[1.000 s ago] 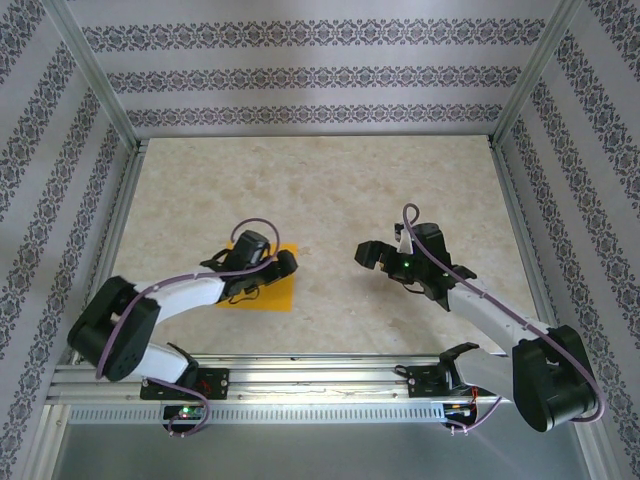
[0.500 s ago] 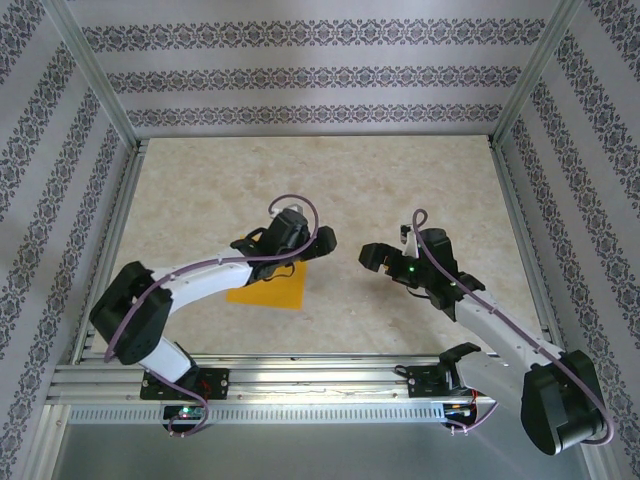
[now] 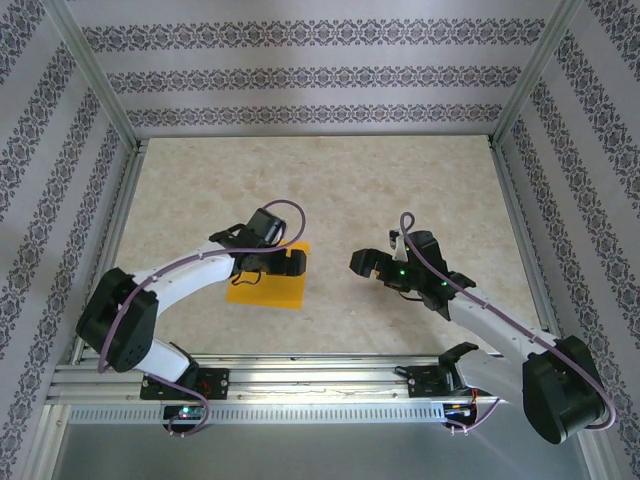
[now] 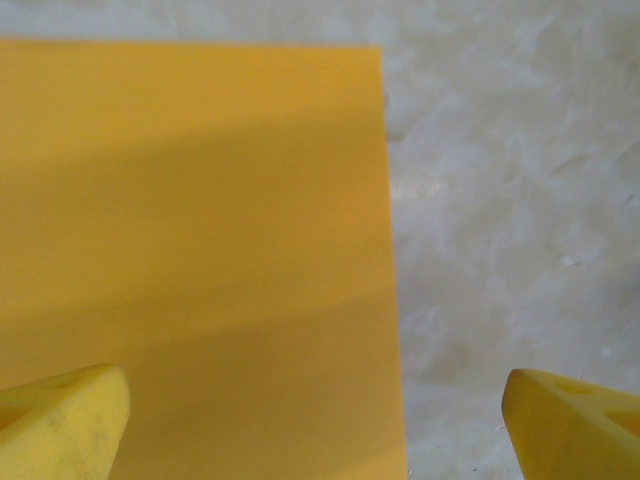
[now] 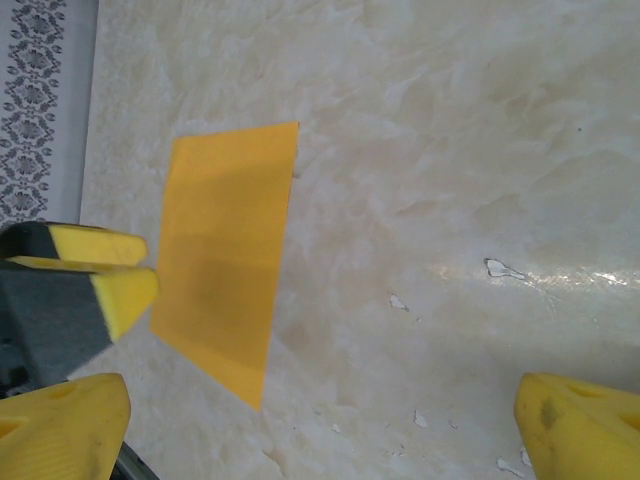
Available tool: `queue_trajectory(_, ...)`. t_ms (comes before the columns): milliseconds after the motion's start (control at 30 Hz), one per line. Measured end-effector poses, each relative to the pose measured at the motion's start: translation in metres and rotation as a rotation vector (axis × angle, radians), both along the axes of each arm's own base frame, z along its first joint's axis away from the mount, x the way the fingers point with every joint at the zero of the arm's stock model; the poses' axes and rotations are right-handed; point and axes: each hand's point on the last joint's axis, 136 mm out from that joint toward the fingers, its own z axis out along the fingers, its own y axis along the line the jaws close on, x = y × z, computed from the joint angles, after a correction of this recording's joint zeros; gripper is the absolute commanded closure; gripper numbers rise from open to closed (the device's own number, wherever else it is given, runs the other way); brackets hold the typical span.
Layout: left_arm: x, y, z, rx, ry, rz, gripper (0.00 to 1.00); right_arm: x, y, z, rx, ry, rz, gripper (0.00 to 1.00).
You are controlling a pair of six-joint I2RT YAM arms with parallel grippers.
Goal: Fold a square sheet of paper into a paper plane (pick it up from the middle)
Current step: Move the square sheet of paper to the center of the table.
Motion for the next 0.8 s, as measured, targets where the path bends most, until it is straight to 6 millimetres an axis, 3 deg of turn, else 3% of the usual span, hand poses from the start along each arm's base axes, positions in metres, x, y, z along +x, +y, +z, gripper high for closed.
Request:
queue_trajectory(300,-0.008,-0.013,-0.038,-0.024,0.120,0.035,0.04,0.006,-0.004,0.004,-0.009,-0.015,-0.040,0.02)
queue_trajectory(533,0.000,-0.038,-0.040,-0.091,0.105,0.060,0.04,0.007,-0.013,0.022,0.014,-0.082,-0.076,0.02)
queue_trajectory(733,0.009,-0.079,-0.035,-0.138,0.079,0.025,0.03,0.007,-0.033,0.020,0.022,-0.093,-0.142,0.02)
queue_trajectory(800,0.008,-0.084,-0.033,-0.141,0.076,0.022,0.00,0.008,-0.037,0.021,0.030,-0.094,-0.152,0.02)
